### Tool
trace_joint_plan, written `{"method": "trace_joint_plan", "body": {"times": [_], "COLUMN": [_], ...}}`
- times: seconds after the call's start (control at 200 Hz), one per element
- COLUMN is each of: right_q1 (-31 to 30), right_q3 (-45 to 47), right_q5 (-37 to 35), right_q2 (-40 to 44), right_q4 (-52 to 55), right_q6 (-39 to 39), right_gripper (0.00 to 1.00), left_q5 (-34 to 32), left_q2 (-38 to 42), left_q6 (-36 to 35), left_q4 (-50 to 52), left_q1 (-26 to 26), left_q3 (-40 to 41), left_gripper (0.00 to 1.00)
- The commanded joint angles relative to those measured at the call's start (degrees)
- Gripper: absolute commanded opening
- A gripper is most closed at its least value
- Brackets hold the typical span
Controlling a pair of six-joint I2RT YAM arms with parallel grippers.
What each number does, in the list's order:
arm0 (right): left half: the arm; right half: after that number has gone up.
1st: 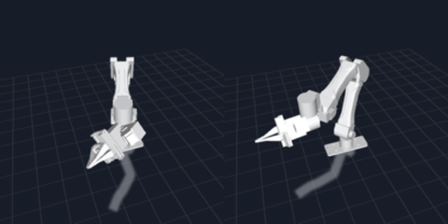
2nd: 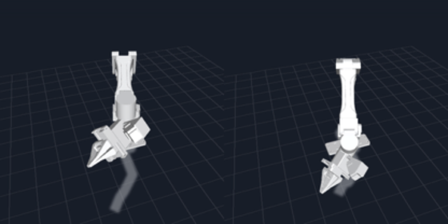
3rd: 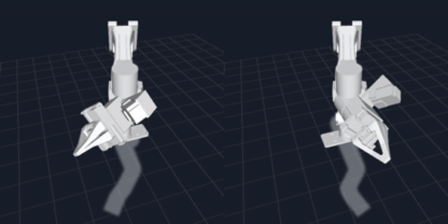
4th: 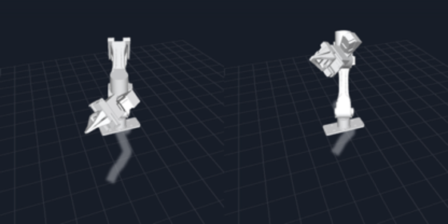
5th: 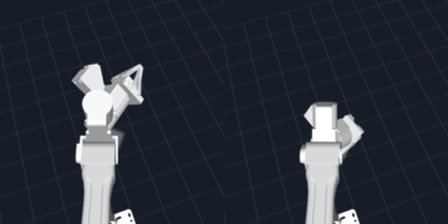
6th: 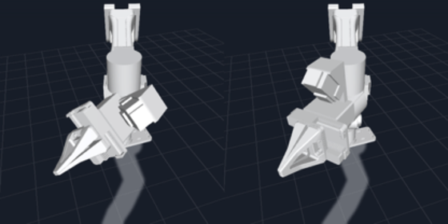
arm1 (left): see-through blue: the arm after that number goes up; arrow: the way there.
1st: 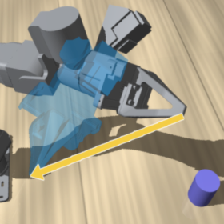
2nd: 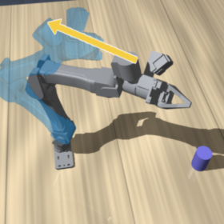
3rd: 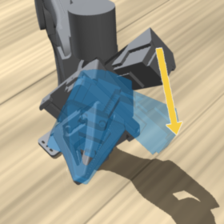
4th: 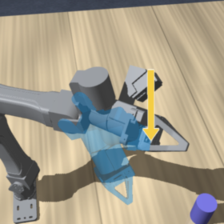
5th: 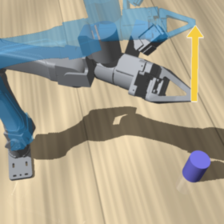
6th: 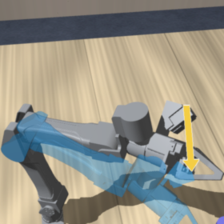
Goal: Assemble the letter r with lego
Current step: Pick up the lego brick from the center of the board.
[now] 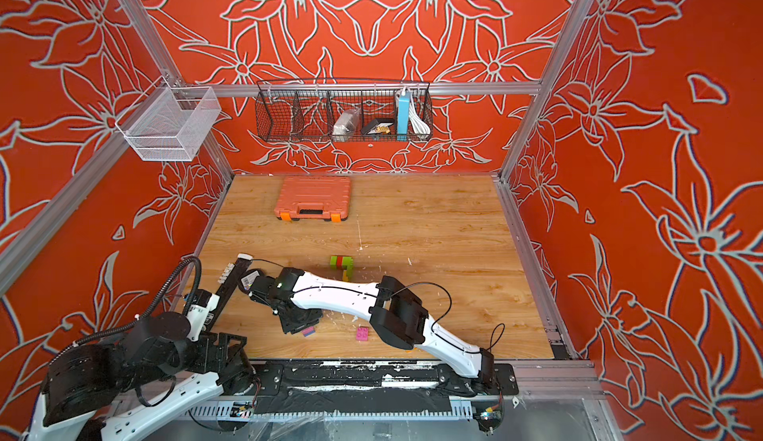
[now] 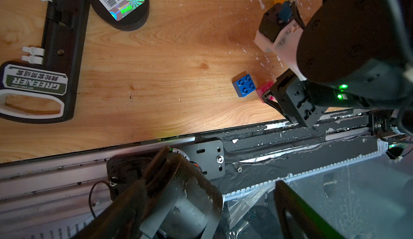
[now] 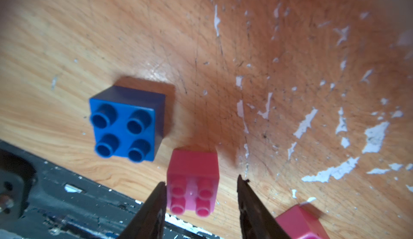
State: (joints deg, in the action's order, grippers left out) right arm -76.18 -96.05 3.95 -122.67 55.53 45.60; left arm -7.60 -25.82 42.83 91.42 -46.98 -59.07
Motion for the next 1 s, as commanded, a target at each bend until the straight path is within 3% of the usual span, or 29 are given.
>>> {"method": "trace_joint_plan", "body": {"times": [0.0,0.996], "right_q1": [-0.37,-0.39], "right_q3": [-1.50,-3.79], "right_q5": [0.03,-0.99], "right_q2": [-1.74,-2.66], "right_q4": [1.07,3.25], "right_q6": [-0.55,-1.35], "right_gripper": [0.52,0.47], "left_q5": [-0.05,-0.05], "left_q2": [0.51,1.53], "left_q6": [-0.38,-0.29], "left_q4": [3.25,2.93], "left_q1": [-0.35,-0.31], "left_q3": [0.40,0.80], "left_gripper": [0.90,0.89]}}
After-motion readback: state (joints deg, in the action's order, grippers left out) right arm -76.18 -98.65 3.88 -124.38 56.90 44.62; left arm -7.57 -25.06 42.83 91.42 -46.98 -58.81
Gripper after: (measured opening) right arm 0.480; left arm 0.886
